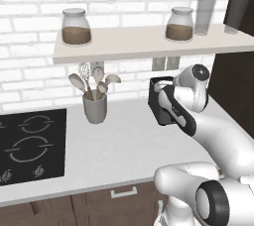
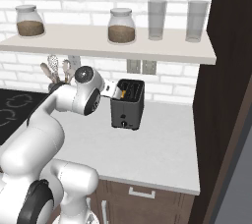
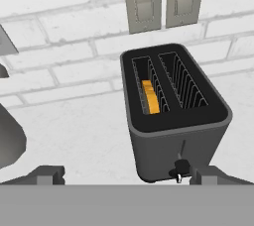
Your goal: Start the toaster. Once the lever pops up, take the bread to the plate on the dining counter.
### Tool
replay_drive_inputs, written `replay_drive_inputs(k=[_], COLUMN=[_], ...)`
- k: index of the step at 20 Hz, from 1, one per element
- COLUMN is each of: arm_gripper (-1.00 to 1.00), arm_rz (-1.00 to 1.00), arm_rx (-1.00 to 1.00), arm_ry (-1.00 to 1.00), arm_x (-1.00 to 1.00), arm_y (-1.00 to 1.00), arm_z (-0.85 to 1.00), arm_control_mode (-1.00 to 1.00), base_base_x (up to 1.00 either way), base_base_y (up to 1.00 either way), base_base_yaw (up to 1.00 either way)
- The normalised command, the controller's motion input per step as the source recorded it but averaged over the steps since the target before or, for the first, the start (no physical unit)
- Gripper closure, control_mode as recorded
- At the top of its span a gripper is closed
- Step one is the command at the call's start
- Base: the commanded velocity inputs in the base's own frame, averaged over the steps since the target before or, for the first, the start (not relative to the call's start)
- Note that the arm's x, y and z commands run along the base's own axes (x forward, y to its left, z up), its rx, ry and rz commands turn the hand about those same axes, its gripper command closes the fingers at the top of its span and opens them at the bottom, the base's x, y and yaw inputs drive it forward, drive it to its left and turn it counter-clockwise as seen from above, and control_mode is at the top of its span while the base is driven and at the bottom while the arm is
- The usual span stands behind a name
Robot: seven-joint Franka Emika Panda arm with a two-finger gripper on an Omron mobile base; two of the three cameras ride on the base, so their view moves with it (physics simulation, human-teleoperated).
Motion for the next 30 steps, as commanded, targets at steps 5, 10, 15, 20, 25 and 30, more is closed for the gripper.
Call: replay_drive_inputs(k=[5, 10, 15, 20, 25, 30], arm_gripper=[-1.00, -1.00, -1.00, -1.00, -1.00, -1.00], arm_rz=[0.00, 0.00, 0.00, 0.00, 0.00, 0.00], arm_rx=[0.00, 0.00, 0.00, 0.00, 0.00, 0.00], arm_ry=[0.00, 0.00, 0.00, 0.00, 0.00, 0.00], arm_x=[0.00, 0.00, 0.00, 0.00, 0.00, 0.00], arm_y=[0.00, 0.00, 0.00, 0.00, 0.00, 0.00], arm_z=[0.00, 0.00, 0.00, 0.00, 0.00, 0.00], arm_control_mode=[-1.00, -1.00, -1.00, -1.00, -1.00, -1.00], base_base_x=[0.00, 0.00, 0.00, 0.00, 0.00, 0.00], base_base_y=[0.00, 0.00, 0.00, 0.00, 0.00, 0.00], base_base_yaw=[0.00, 0.00, 0.00, 0.00, 0.00, 0.00])
